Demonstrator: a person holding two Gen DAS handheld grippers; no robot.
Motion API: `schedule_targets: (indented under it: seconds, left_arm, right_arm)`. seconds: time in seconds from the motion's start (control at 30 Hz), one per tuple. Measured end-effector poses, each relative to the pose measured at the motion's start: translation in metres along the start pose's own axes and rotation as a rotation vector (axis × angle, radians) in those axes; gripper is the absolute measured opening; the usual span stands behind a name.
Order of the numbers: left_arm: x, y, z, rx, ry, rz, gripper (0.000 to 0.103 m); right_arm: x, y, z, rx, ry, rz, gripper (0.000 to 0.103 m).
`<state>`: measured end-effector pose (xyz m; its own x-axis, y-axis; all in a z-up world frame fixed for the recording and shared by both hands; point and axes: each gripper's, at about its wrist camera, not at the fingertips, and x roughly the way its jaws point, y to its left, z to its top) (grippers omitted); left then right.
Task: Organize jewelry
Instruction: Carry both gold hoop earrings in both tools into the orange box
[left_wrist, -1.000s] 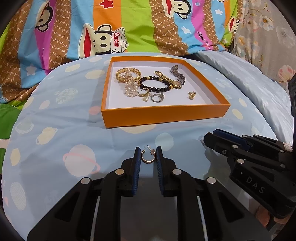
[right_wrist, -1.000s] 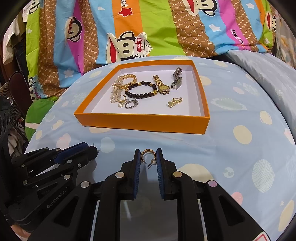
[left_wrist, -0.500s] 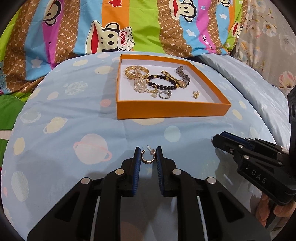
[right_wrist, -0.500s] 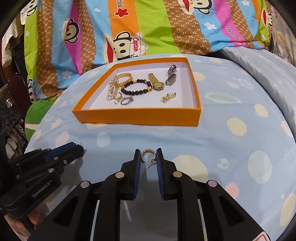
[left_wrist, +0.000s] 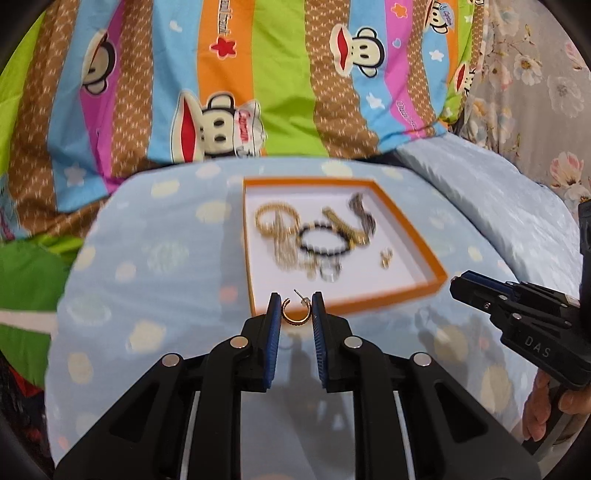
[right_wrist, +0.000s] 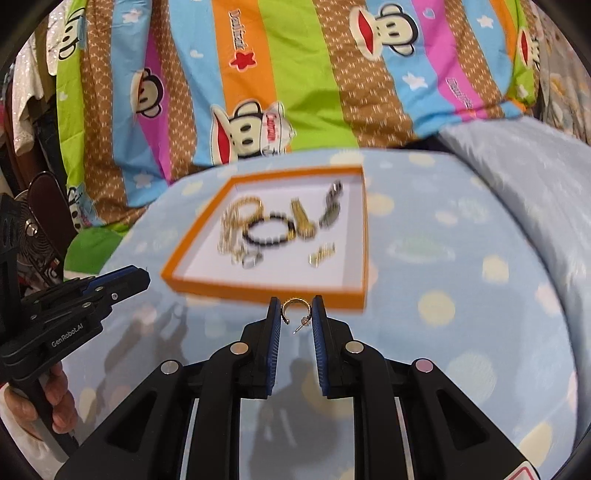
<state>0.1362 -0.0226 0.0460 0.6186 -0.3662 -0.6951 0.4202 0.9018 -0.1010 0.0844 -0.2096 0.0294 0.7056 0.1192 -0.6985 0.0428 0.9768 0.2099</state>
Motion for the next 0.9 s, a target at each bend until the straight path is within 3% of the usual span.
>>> schedule_targets:
  seconds: [0.2,0.47,0.63,0.9]
  left_arm:
    - [0.035,0.004,0.053,0.007,-0.014,0.021,0.016]
    - [0.104,0.011,0.104,-0.022,0.033,0.000,0.016]
    - [0.142,0.016,0.124,-0.047,0.081,-0.012,0.016]
    - [0.183,0.016,0.119,-0.061,0.170,-0.010,0.016]
  right_arm:
    - [0.026,0.001,0.057,-0.022,-0.039,0.001,0.016]
    - [0.101,-0.006,0.111,0.012,0.037,0.031,0.016]
    - [0.142,-0.012,0.129,0.042,0.100,0.031,0.016]
    - [0.176,-0.010,0.122,0.017,0.179,-0.005,0.016]
